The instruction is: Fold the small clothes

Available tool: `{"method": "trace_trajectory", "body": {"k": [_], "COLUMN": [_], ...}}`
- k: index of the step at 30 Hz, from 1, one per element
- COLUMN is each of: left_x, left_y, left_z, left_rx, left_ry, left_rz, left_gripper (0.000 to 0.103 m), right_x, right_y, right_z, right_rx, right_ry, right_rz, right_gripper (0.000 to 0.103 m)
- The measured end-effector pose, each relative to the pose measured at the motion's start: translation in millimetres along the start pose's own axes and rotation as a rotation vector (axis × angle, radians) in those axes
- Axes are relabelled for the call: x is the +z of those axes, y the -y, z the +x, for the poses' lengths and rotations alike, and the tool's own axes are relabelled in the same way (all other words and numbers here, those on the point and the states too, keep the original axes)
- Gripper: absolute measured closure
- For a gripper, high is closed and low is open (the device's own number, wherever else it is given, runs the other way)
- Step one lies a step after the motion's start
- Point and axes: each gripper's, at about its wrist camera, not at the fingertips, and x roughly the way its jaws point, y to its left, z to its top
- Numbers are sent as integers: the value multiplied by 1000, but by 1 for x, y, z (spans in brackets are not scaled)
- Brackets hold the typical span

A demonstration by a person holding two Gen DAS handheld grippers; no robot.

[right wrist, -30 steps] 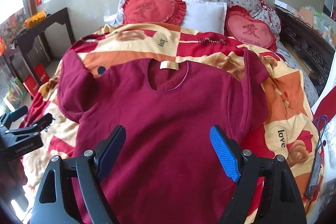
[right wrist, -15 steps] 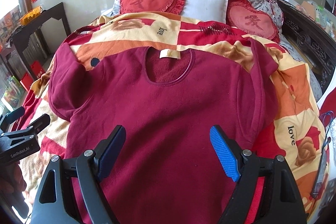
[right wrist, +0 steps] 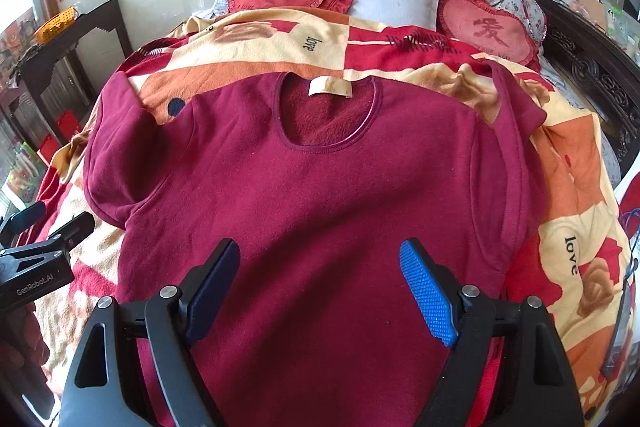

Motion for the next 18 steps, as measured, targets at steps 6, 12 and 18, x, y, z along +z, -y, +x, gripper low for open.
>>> {"method": "trace_trajectory", "body": {"k": [6, 12, 18], "left_x": [1, 3, 8], "left_y": [-4, -8, -24], "left_z": [7, 13, 25], "left_rx": [5, 11, 2], "left_ry": [-11, -19, -51], "left_rz": [-7, -11, -57], "left_gripper": [2, 2, 2], "right_x": [0, 1, 0], "right_y": [-6, -10, -16], "right_z": [8, 16, 22], "right_rx": [8, 15, 25], "right_ry": [-16, -30, -45], "right_rz": [-7, -8, -20], "right_gripper": [36, 36, 36]}}
